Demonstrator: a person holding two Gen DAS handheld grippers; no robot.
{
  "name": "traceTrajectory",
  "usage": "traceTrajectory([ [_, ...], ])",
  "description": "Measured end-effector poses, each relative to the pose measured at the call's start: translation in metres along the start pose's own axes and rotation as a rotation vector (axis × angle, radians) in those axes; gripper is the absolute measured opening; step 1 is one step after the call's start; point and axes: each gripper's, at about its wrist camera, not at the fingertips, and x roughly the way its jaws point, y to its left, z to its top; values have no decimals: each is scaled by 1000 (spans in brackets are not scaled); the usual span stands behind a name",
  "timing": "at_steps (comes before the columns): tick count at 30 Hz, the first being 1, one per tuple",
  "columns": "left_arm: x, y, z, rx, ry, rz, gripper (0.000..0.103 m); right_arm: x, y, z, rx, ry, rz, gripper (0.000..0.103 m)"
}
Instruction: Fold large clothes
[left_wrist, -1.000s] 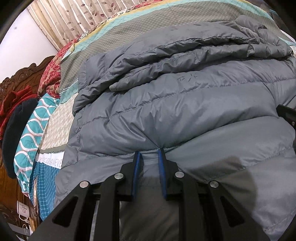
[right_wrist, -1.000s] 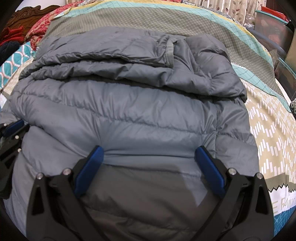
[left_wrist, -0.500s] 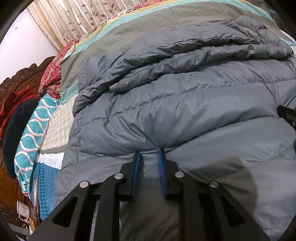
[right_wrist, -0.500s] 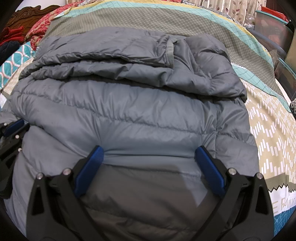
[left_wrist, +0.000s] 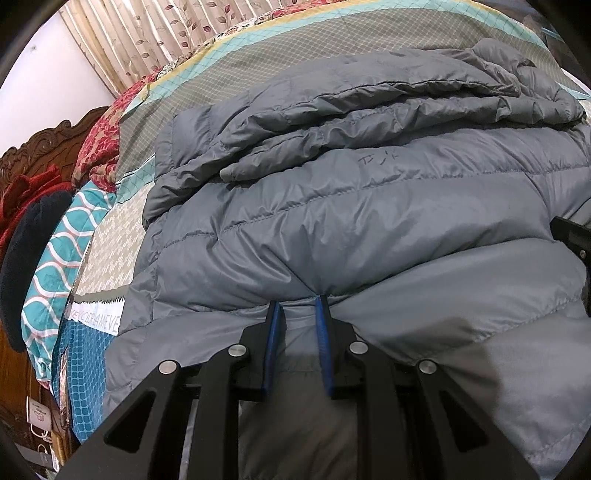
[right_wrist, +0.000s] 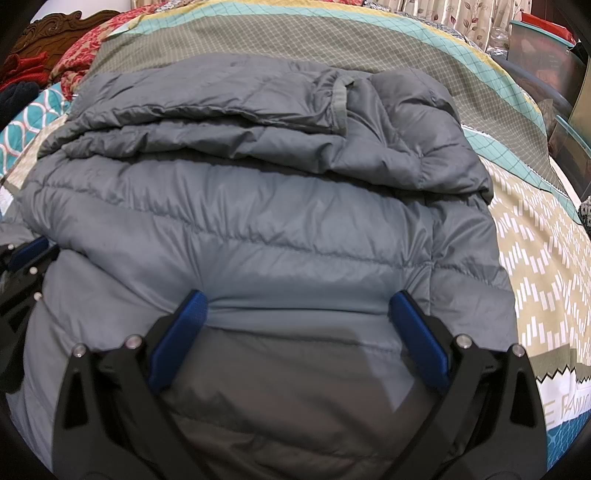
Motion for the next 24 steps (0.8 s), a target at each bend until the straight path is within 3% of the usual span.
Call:
traceTrajectory([
  [9, 0, 6, 0, -32, -5, -40, 25, 0, 0, -1, 0, -1, -1, 96],
  [18, 1, 24, -1, -104, -3, -137, 26, 0, 0, -1, 0, -1, -1, 96],
  [24, -4, 50, -5, -175, 48, -224, 30, -1, 0, -1, 0, -1, -2, 96],
])
